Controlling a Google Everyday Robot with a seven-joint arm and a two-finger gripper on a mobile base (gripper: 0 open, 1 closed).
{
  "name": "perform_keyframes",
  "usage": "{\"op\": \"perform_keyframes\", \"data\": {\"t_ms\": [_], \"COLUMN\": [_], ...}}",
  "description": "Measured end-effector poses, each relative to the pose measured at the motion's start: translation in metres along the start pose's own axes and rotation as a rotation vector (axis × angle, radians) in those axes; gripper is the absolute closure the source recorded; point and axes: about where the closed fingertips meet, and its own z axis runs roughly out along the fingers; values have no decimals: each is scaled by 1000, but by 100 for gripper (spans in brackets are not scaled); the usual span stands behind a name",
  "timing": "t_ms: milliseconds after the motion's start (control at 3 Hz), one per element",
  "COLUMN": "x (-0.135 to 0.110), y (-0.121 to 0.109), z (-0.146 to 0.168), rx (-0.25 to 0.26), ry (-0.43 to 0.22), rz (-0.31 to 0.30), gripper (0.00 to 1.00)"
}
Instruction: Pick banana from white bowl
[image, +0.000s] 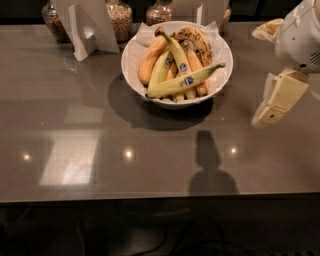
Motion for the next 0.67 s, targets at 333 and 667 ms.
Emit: {"op": "perform_keyframes", "data": {"t_ms": [333,667], "x": [-21,-40], "y": [-27,-55], "z": [14,35], "rx": [48,56], "ry": [-121,-207], "rz": [-70,-148], "gripper": [0,0]}}
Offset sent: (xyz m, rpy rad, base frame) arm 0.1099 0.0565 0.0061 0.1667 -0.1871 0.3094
